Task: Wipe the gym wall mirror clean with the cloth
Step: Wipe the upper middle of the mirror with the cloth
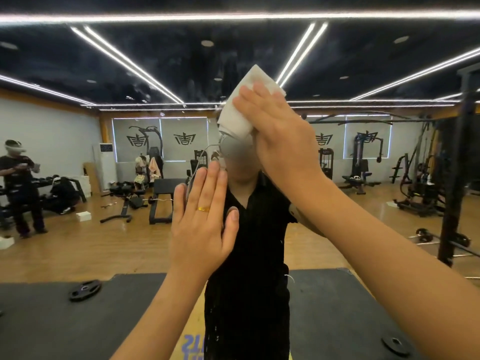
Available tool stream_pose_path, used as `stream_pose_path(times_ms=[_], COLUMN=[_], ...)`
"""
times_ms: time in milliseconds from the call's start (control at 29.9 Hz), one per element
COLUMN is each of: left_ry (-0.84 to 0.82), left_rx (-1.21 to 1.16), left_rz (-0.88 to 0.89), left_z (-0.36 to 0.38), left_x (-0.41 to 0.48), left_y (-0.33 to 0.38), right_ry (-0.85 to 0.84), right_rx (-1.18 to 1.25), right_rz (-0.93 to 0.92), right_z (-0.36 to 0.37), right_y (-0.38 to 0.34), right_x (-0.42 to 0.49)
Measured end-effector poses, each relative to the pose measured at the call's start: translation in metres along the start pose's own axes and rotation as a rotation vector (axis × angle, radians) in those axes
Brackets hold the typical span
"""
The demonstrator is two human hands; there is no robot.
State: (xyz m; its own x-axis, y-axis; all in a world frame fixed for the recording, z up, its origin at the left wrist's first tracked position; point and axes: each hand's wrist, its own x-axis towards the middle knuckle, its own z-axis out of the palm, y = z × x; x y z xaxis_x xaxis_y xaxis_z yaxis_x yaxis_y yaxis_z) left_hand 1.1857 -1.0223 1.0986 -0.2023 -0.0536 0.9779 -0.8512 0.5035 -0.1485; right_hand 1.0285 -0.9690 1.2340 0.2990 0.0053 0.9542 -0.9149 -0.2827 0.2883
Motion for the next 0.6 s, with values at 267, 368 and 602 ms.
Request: stream_pose_path(times_ms=[267, 368, 602], left_ry=[0.011, 0.021, 0.039], left_rx=[0.009, 0.006, 0.013], left_rz=[0.008, 0.009, 0.013], left_z=[0.002, 0.003, 0.005], left_x=[-0.001, 0.001, 0.001], left_y=[0.001, 0.003, 0.002], right_ry=[0.04, 0.124, 0.157], right_rx=[0.026, 0.048, 0.004], right_rz=[-0.022, 0.106, 0.137], right_z=[-0.006, -0.016, -0.003], right_y=[0.019, 0.042, 0.017], right_x=[0.009, 0.017, 0.014])
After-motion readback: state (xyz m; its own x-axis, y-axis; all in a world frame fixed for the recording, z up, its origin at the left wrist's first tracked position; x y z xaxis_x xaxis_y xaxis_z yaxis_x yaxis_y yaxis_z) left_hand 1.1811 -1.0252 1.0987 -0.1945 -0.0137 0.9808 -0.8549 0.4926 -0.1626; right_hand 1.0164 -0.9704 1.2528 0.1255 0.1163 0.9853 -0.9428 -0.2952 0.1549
